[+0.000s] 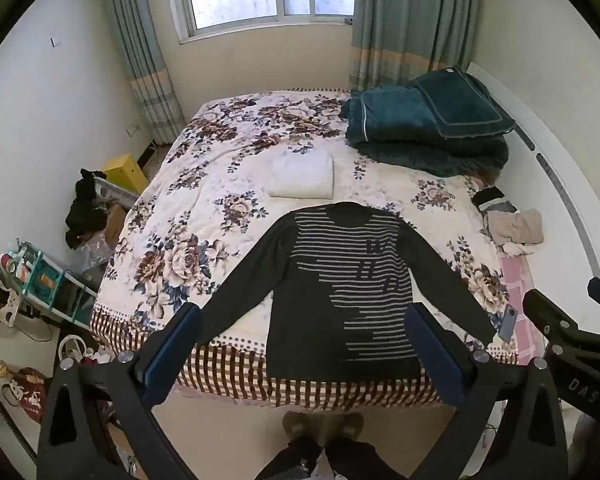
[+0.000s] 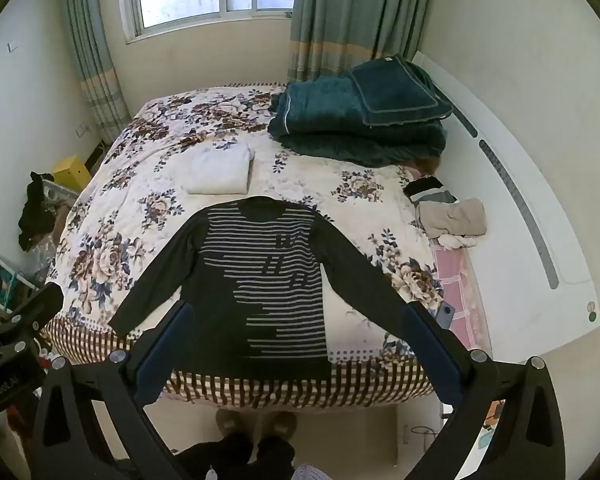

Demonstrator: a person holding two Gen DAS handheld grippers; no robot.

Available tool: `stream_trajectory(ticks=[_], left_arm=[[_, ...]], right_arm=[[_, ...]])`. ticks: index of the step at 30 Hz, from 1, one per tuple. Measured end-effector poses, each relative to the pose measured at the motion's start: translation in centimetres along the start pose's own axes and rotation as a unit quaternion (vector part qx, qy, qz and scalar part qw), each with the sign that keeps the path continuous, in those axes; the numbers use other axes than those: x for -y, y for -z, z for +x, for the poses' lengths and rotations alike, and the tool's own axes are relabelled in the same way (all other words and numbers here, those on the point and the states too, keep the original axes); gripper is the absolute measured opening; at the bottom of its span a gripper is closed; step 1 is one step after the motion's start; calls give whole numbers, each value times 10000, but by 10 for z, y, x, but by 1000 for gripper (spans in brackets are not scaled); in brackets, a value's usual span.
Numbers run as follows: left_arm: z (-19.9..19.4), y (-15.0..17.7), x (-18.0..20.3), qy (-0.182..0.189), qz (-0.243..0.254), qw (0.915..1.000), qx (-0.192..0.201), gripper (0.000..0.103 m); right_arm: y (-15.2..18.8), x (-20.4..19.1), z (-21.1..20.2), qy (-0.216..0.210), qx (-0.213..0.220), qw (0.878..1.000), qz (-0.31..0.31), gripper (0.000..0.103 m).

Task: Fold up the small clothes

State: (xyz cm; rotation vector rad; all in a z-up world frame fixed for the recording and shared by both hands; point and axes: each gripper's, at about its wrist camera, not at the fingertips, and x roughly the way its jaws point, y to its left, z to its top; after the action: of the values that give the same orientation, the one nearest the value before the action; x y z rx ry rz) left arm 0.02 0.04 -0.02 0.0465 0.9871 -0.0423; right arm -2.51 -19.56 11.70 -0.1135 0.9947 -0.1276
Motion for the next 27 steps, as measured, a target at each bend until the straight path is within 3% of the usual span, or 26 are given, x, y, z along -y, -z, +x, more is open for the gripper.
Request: stream_trajectory(ticks=[11,27], left_arm=[[-1,-2,-2,-53,13,10000,57,103],[-6,-13,-2,-32,21,9999,147,103]], right_arm=[[14,-5,2,-30,61,10000,14,103],[4,-4,-6,-44,134,9999,6,103]])
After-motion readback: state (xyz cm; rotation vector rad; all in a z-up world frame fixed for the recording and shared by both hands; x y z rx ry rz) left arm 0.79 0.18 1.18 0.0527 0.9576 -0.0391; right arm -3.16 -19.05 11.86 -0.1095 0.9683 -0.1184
